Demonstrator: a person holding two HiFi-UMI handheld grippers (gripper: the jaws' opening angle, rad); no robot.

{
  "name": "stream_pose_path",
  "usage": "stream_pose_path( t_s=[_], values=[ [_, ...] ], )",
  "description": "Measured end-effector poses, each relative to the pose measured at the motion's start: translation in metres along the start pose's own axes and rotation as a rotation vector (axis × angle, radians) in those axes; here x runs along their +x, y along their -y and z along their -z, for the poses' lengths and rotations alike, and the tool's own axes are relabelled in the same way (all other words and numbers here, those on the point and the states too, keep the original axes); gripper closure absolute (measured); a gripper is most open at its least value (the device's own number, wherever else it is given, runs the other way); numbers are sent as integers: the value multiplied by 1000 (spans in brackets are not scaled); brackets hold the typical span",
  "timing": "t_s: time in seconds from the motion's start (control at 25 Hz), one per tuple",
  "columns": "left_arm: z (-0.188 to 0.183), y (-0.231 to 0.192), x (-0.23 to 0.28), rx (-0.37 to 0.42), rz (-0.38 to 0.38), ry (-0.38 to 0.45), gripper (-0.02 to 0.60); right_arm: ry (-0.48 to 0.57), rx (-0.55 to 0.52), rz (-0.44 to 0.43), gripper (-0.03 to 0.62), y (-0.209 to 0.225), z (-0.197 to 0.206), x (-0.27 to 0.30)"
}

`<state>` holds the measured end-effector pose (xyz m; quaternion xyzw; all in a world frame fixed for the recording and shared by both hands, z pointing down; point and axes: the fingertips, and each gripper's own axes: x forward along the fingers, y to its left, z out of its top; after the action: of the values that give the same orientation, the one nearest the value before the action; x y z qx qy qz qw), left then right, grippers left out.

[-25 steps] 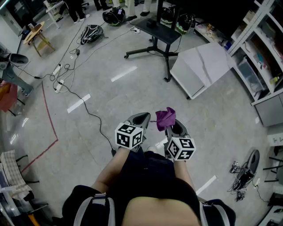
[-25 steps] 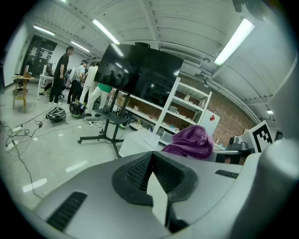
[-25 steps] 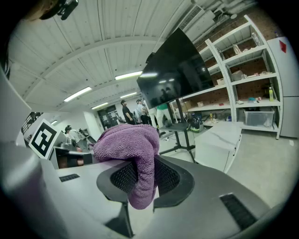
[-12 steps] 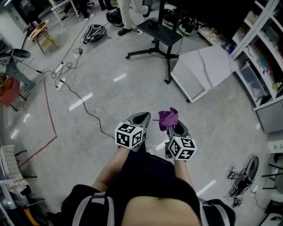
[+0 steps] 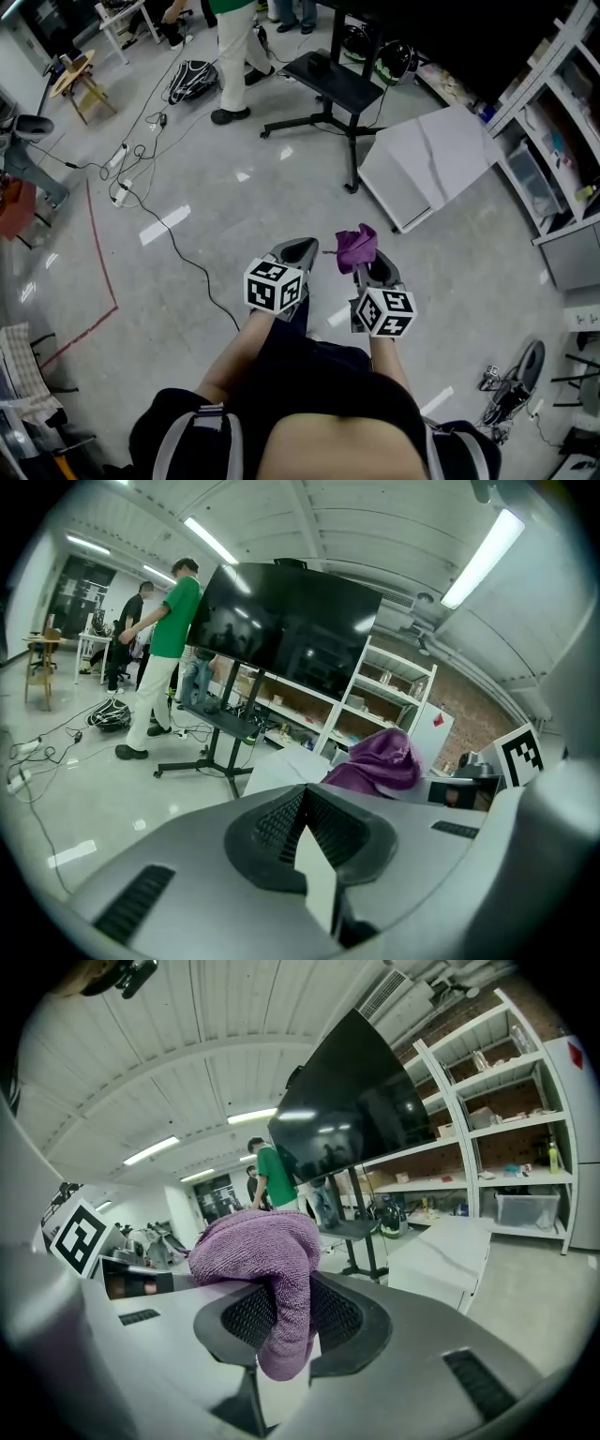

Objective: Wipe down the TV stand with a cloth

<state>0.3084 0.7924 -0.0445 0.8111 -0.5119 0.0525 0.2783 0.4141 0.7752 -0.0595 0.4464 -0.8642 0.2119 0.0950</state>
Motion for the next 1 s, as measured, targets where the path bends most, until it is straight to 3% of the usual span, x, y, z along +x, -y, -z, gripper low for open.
stream_pose_path(
  t_s=[0.52, 1.0],
  values=[
    [-82, -85, 56, 6, 29, -3, 575, 17, -17, -14, 496, -9, -67, 119],
    [-121, -153, 99, 13, 42, -17, 575, 5, -35, 5, 496, -3, -92, 207]
  ],
)
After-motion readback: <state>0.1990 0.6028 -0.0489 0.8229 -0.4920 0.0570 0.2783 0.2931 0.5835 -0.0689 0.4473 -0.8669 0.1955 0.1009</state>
